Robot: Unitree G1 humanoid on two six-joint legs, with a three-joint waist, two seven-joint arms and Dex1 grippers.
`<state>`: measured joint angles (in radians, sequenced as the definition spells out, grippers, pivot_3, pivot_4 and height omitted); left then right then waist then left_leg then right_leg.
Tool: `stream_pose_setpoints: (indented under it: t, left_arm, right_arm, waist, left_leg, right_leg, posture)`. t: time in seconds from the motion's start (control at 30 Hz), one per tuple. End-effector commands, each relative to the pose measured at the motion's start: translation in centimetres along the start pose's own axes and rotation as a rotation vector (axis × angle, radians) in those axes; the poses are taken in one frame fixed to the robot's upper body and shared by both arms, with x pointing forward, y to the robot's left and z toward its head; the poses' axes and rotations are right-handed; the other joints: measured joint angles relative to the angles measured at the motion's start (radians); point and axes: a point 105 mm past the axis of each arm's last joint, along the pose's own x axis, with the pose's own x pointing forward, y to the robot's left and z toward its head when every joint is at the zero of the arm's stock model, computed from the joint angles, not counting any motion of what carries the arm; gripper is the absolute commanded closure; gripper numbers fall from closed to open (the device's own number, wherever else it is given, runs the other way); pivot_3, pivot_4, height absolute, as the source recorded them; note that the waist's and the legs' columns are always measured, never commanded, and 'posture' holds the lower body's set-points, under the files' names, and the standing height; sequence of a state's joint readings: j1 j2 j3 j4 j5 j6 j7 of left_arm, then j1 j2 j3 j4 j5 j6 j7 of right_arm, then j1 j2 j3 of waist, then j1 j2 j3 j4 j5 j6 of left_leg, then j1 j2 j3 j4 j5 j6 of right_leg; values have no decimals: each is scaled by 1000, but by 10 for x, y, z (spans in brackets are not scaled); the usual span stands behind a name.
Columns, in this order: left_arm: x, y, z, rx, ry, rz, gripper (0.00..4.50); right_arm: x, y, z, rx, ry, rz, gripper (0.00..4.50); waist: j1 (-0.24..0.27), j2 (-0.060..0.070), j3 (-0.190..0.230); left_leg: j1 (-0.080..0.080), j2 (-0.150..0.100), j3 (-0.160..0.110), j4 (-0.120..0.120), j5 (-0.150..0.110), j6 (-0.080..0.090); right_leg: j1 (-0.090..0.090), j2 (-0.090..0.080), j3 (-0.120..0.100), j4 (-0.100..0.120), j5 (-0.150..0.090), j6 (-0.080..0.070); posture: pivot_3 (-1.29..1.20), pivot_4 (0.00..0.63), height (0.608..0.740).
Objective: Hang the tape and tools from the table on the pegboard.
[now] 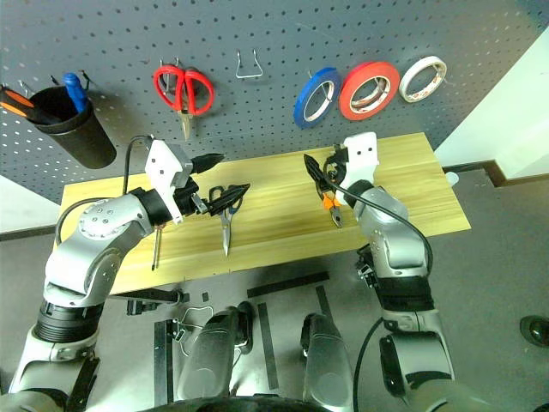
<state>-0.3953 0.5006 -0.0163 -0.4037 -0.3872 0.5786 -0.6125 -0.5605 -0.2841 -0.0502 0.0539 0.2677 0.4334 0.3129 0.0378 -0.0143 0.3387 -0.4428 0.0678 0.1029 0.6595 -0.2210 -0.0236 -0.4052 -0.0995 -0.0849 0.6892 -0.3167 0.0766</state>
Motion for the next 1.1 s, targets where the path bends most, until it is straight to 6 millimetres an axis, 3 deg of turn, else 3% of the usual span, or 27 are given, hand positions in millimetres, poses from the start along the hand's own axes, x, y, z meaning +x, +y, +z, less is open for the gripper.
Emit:
stream_pose_setpoints:
  t: [0.03,0.23,0.5,1.1]
  left_arm:
    - [-8,-3,5,14,14,7,330]
    - [-22,-7,-14,15,122,23,330]
    - [-24,-14,-16,0,130,22,330]
    - [-20,-10,-13,7,115,26,330]
  right_arm:
    - [10,-5,-7,-44,68,-43,565]
    - [21,-15,-30,-68,228,-106,565]
    - [19,-31,-58,-83,440,-170,565]
    - [17,-39,-61,-104,514,-195,565]
  waist:
    - [0,0,9]
    - [-1,1,32]
    - [0,1,58]
    - [-1,1,68]
  left_leg:
    - [0,0,0,0,0,0]
    - [0,0,2,-5,0,0]
    - [-1,0,3,-10,0,0]
    - [-1,0,5,-12,0,0]
  right_leg:
    - [0,0,0,0,0,0]
    - [-2,-1,1,-4,0,0]
    - [-4,-3,2,-6,0,0]
    - [-5,-4,1,-8,-1,0]
  posture:
    - [99,409,740]
    - [101,434,740]
    - [95,454,740]
    - [101,439,740]
